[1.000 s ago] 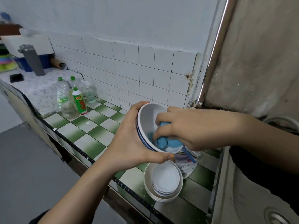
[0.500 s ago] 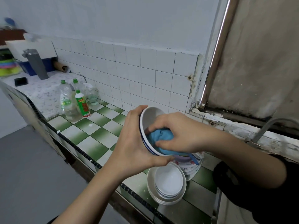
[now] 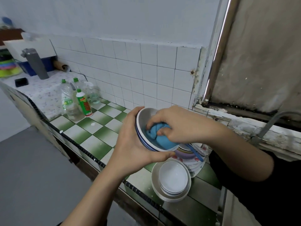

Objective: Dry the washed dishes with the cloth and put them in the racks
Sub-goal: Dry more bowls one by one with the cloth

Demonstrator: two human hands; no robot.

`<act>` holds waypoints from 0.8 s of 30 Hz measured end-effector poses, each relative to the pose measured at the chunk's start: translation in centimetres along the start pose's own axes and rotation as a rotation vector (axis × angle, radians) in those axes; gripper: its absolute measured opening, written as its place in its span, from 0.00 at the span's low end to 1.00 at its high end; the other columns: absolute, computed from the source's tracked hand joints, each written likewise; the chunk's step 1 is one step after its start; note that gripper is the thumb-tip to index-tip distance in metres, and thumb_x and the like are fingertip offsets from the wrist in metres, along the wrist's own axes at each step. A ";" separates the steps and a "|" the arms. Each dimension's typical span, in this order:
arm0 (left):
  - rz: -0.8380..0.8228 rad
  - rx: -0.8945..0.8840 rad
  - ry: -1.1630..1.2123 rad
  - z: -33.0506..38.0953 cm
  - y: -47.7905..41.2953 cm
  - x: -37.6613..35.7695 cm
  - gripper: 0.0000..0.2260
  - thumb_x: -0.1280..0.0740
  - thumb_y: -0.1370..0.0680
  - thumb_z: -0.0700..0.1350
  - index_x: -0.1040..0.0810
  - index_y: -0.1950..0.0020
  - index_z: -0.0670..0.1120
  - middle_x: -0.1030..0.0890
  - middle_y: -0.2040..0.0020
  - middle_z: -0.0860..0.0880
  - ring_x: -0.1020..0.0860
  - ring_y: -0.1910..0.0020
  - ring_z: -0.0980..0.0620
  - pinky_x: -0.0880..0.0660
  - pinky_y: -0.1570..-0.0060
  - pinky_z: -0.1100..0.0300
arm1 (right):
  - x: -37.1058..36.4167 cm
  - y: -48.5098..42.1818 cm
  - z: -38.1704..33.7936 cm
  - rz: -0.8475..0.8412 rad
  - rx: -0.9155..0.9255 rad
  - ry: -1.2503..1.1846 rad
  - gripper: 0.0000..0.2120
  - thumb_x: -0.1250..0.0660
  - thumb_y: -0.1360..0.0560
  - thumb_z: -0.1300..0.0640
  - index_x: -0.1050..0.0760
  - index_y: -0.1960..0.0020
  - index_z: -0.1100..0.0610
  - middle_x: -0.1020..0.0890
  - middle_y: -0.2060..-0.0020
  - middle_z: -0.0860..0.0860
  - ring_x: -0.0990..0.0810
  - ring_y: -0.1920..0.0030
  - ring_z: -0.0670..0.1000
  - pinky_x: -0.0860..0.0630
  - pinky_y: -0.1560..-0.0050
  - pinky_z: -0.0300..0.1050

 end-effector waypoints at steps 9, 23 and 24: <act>-0.018 -0.019 0.033 -0.5 0.0 -0.1 0.46 0.18 0.48 0.55 0.33 0.34 0.47 0.23 0.41 0.49 0.21 0.42 0.48 0.23 0.44 0.47 | -1.6 0.0 0.3 0.147 0.027 -0.787 0.15 0.28 0.27 0.67 0.20 0.50 0.47 0.16 0.51 0.47 0.18 0.48 0.45 0.22 0.39 0.48; 0.089 -0.118 -0.036 0.5 0.2 -0.6 0.43 0.21 0.46 0.60 0.43 0.41 0.77 0.29 0.40 0.56 0.27 0.38 0.55 0.31 0.43 0.70 | -2.1 -0.3 2.0 0.346 -0.154 -1.213 0.11 0.28 0.27 0.68 0.20 0.54 0.52 0.15 0.57 0.51 0.18 0.55 0.48 0.22 0.43 0.51; 0.077 -0.115 -0.021 0.3 0.0 -0.5 0.43 0.20 0.46 0.60 0.41 0.40 0.76 0.28 0.39 0.54 0.26 0.38 0.53 0.29 0.41 0.66 | -1.7 -0.4 1.7 0.321 -0.091 -1.141 0.12 0.28 0.28 0.68 0.20 0.54 0.52 0.15 0.56 0.50 0.18 0.54 0.47 0.22 0.44 0.49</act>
Point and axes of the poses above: each hand's wrist, its own y-axis away from the middle knuckle, its own x-axis out of the back of the hand, z = x × y, the point moved 8 cm from there along -y, towards the middle knuckle
